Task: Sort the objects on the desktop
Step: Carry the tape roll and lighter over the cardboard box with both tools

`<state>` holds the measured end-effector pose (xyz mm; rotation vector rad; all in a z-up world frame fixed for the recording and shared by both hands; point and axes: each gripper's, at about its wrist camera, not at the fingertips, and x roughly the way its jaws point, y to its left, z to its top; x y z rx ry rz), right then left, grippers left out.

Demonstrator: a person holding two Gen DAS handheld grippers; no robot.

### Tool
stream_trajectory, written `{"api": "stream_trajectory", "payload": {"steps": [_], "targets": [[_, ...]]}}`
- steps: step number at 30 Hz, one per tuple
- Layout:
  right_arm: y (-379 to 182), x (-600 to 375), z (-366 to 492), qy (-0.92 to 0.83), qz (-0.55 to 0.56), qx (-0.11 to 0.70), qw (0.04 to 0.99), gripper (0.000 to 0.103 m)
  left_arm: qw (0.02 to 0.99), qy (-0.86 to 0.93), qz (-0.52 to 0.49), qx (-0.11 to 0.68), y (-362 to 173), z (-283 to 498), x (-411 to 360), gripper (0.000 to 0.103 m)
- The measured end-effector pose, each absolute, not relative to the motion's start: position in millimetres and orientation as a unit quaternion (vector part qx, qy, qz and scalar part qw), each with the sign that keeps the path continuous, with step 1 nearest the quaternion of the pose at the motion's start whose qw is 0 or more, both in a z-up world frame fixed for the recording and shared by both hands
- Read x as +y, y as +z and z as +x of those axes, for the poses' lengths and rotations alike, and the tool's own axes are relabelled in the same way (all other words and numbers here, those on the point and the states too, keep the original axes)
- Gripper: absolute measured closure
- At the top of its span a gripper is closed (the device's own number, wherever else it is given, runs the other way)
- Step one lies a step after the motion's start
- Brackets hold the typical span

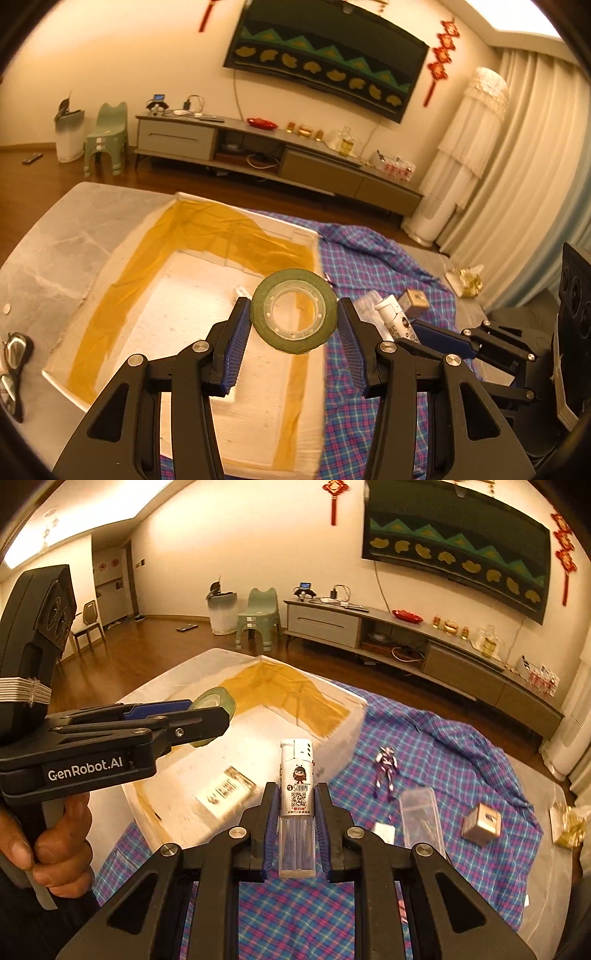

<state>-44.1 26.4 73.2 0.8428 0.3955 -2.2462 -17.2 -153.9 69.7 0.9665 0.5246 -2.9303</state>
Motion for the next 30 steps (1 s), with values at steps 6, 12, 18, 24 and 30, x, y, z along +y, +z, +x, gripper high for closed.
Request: {"api": "stream_trajectory", "payload": {"steps": [6,12,18,24,30], "targets": [[81.7,0.0,-52.5,-0.861,0.323,0.162,0.358,0.082,0.021,-0.934,0.302,0.189,73.8,-17.8,-178.0,0.054],[86.3,-24.4,-62.3,-0.854,0.325,0.172,0.368,0.082,0.038,-0.931,0.298,0.209,75.2,-18.0,-200.3,0.054],[86.9,-42.5,-71.5,-0.848,0.329,0.179,0.375,0.082,0.053,-0.923,0.305,0.229,69.7,-19.2,-221.6,0.054],[84.6,-57.0,-81.4,-0.842,0.335,0.19,0.378,0.082,0.067,-0.916,0.32,0.234,62.7,-25.7,-232.7,0.054],[78.2,-69.9,-95.8,-0.832,0.353,0.198,0.38,0.082,0.086,-0.906,0.344,0.232,51.7,-31.5,-241.1,0.054]]}}
